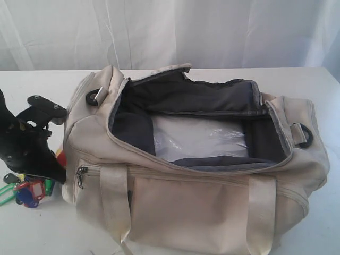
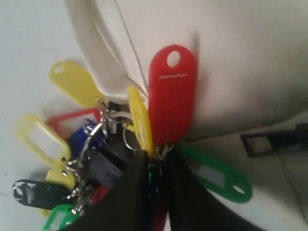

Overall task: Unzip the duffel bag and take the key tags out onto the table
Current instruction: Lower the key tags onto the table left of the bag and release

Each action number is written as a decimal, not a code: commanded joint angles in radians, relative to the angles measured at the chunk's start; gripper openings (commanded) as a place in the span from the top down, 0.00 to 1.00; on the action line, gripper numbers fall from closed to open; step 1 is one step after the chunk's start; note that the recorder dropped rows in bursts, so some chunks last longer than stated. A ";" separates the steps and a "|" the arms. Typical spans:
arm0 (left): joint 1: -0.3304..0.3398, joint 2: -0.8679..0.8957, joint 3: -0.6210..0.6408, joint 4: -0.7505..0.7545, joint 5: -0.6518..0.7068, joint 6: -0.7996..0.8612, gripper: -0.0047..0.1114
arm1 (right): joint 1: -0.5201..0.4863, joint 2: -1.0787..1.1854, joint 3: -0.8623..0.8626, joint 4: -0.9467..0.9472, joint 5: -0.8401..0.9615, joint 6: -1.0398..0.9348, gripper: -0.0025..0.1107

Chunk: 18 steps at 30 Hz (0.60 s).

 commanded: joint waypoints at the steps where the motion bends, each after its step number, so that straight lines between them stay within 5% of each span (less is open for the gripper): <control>1: -0.043 0.041 0.009 -0.063 -0.033 0.025 0.96 | -0.003 -0.006 0.024 0.002 -0.027 0.003 0.98; 8: -0.153 0.075 -0.035 -0.071 -0.027 0.051 0.96 | -0.003 -0.006 0.028 0.008 -0.037 0.003 0.98; 15: -0.136 0.085 -0.045 -0.048 -0.028 0.051 0.95 | -0.003 -0.006 0.028 0.008 -0.037 0.003 0.98; 18: -0.136 0.085 -0.045 -0.048 -0.028 0.051 0.83 | -0.003 -0.006 0.028 0.008 -0.037 0.003 0.98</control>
